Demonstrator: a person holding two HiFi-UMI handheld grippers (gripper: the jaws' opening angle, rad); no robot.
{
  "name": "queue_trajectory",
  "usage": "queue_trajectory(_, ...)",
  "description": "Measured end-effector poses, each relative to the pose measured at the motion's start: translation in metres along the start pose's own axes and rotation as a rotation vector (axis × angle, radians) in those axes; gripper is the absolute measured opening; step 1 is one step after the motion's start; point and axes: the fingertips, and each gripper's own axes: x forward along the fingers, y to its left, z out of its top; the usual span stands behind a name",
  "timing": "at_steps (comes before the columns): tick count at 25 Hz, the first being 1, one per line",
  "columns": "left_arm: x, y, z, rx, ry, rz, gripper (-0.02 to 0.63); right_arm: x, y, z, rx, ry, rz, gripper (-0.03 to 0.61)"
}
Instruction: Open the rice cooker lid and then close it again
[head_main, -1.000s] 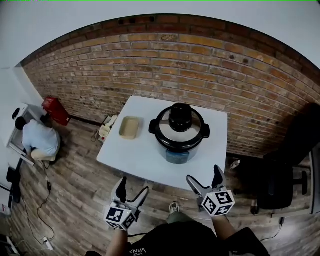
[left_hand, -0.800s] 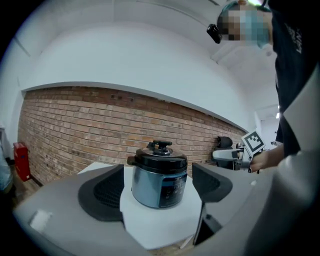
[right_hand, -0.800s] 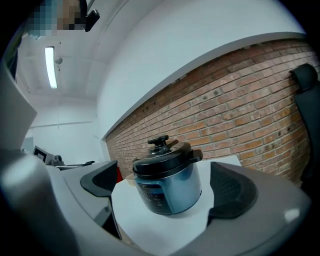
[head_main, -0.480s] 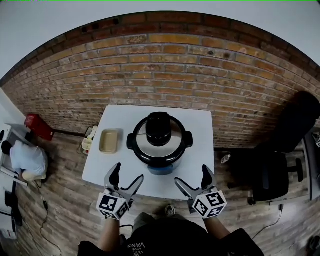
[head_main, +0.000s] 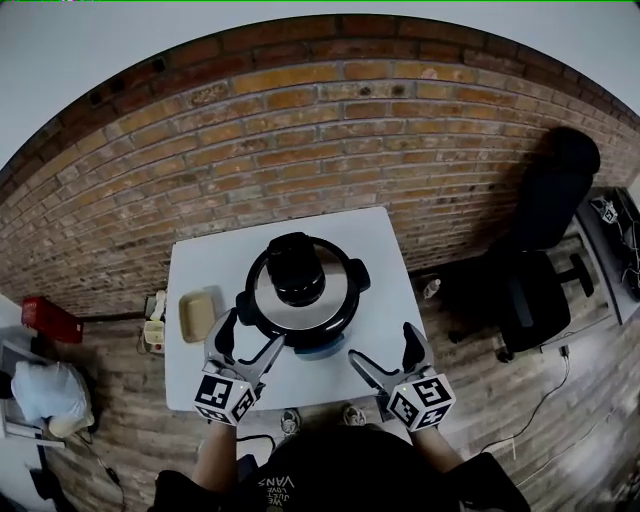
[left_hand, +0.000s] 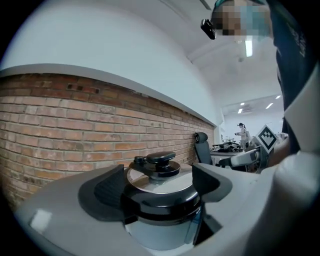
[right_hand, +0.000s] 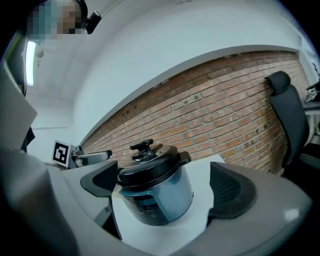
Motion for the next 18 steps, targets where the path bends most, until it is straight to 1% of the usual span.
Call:
queue_trajectory(8,0.034,0.015,0.011,0.056,0.004,-0.226,0.405,-0.004,0.019,-0.007,0.036,-0.062,-0.173,0.566)
queue_trajectory(11,0.043,0.015,0.013,0.081,0.008,-0.293,0.405,-0.005,0.027,-0.012,0.043,-0.077,-0.213,0.566)
queue_trajectory(15,0.059,0.005,0.011,0.128,0.038,-0.412,0.405,-0.011,0.033,-0.017,0.049,-0.098,-0.259,0.566)
queue_trajectory(18,0.072,-0.002,0.012,0.151,0.055,-0.486,0.405,-0.015,0.034,-0.018,0.051,-0.11,-0.286,0.566)
